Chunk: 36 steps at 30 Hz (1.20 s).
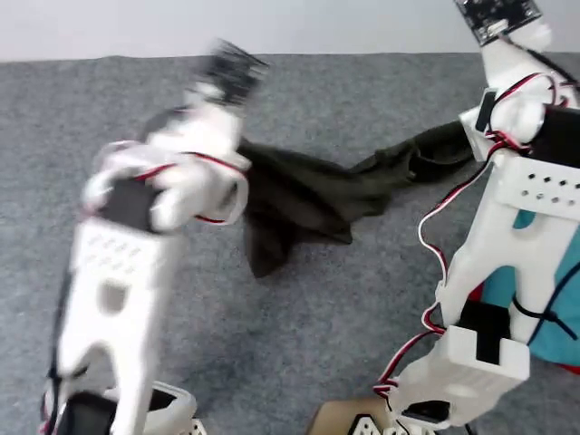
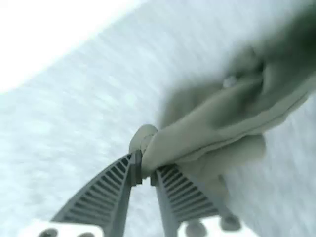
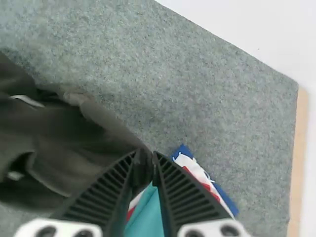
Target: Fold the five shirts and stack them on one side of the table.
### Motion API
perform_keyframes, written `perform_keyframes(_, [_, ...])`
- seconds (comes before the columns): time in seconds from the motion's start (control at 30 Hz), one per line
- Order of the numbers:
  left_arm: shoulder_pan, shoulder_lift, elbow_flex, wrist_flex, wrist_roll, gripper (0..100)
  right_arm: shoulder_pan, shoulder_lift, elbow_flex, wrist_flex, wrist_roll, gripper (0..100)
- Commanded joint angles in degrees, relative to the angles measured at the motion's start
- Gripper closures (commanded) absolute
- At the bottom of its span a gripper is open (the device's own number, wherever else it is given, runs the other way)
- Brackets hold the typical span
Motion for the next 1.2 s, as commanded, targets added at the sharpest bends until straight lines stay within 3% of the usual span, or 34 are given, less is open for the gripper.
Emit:
perform_keyframes(0.0, [-6.3,-8.4,-6.0,0.0,2.4,99,0.8,-3.8,-0.4,2.2,-3.3,98.8])
perform_keyframes(0.17, [-12.6,-13.5,-10.6,0.0,2.3,99,0.5,-9.3,-1.1,2.2,-8.3,98.8])
perform_keyframes(0.33, [-18.1,-17.9,-12.5,0.0,2.2,99,-2.2,-15.3,-5.0,1.6,-8.5,98.8])
perform_keyframes(0.73, [-20.8,-29.1,-12.4,0.1,-5.5,99,-2.5,-26.1,-14.4,-2.5,-8.1,98.8])
perform_keyframes(1.17, [-20.9,-39.6,-12.4,1.2,-7.2,99,-2.2,-35.7,-14.5,-17.6,3.3,98.8])
